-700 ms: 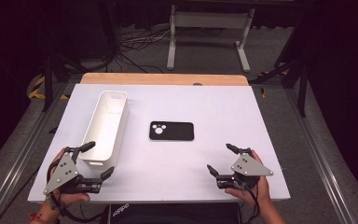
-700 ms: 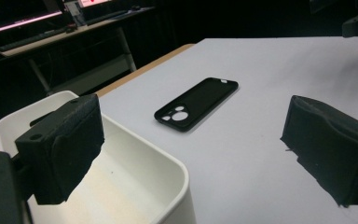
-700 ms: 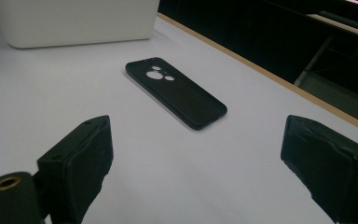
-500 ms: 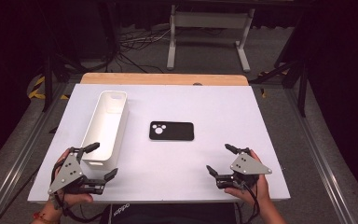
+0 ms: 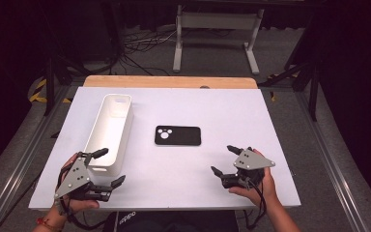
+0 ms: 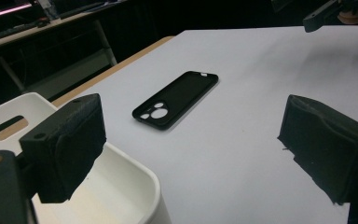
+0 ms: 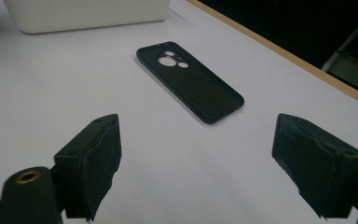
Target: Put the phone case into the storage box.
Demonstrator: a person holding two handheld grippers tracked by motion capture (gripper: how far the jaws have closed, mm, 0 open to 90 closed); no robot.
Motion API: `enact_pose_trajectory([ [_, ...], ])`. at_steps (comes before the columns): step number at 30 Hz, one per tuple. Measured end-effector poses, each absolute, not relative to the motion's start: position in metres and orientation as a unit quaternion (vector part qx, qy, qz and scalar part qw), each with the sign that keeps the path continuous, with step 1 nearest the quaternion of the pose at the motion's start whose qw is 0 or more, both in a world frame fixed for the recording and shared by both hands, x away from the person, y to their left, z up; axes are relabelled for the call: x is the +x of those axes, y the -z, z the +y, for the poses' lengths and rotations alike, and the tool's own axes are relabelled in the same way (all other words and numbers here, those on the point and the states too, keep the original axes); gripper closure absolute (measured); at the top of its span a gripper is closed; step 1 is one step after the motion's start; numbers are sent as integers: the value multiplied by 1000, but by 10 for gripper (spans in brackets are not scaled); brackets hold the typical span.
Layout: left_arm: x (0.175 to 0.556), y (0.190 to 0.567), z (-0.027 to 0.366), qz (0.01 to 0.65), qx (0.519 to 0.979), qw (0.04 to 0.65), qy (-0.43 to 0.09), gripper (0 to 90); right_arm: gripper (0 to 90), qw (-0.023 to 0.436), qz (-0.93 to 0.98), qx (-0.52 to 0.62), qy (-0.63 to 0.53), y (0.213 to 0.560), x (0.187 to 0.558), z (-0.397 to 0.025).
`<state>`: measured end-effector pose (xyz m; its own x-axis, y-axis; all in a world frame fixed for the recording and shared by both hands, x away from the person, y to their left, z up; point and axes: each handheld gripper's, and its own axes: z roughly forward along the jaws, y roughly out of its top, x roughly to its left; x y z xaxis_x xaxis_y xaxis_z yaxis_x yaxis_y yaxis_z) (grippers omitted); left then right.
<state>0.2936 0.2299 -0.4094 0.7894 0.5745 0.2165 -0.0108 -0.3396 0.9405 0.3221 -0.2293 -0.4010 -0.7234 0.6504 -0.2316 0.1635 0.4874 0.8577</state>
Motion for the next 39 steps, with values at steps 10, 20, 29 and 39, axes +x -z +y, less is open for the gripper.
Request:
enact_pose_trajectory([
  [10, 297, 410, 232, 188, 777, 539, -265, 55, 150, 261, 835, 235, -423, 380, 354, -211],
  [20, 294, 412, 232, 186, 778, 538, -264, 41, 149, 250, 850, 220, -407, 369, 378, -192],
  [29, 293, 413, 231, 182, 783, 534, -261, 41, 181, 243, 866, 215, -381, 358, 406, -176],
  [39, 293, 414, 232, 182, 784, 535, -258, 42, 189, 218, 881, 210, -364, 356, 430, -153],
])
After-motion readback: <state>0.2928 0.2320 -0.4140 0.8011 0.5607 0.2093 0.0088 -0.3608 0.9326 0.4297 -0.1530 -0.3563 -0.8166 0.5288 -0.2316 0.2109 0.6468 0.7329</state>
